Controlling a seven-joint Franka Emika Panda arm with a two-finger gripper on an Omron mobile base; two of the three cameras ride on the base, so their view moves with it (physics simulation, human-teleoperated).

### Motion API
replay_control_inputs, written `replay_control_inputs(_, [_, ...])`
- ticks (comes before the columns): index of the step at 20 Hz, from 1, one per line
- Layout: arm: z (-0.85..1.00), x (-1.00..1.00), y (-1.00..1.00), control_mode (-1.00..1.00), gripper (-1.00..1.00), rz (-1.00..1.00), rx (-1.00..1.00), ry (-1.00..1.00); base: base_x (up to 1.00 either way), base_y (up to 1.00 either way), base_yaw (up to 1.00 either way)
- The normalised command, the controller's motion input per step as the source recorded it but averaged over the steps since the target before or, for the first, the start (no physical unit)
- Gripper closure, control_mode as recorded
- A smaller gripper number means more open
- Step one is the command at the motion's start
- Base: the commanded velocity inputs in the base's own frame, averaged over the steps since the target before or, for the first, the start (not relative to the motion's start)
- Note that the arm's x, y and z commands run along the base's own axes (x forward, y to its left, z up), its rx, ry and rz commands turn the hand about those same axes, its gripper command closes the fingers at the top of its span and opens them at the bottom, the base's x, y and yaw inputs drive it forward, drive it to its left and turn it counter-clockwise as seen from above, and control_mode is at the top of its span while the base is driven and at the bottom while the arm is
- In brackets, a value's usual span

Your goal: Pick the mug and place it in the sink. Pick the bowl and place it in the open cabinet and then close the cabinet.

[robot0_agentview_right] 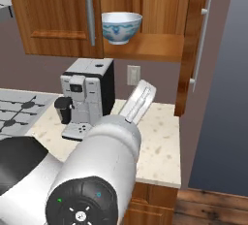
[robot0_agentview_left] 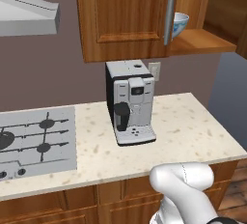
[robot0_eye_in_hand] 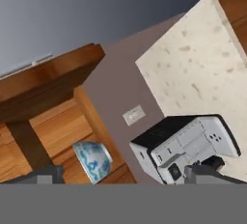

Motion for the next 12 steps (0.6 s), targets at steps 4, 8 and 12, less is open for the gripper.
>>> replay_control_inputs(4, [-0.05, -0.19, -0.7, -1.0, -1.0, 0.3, 0.01, -0.38, 0.0, 0.0, 0.0])
replay_control_inputs(8, [0.0, -0.84, -0.34, -1.0, -1.0, 0.2, 0.0, -0.63, 0.0, 0.0, 0.0])
replay_control_inputs(12, [-0.01, -0.14, -0.15, -1.0, -1.0, 0.15, 0.0, -0.44, 0.0, 0.0, 0.0])
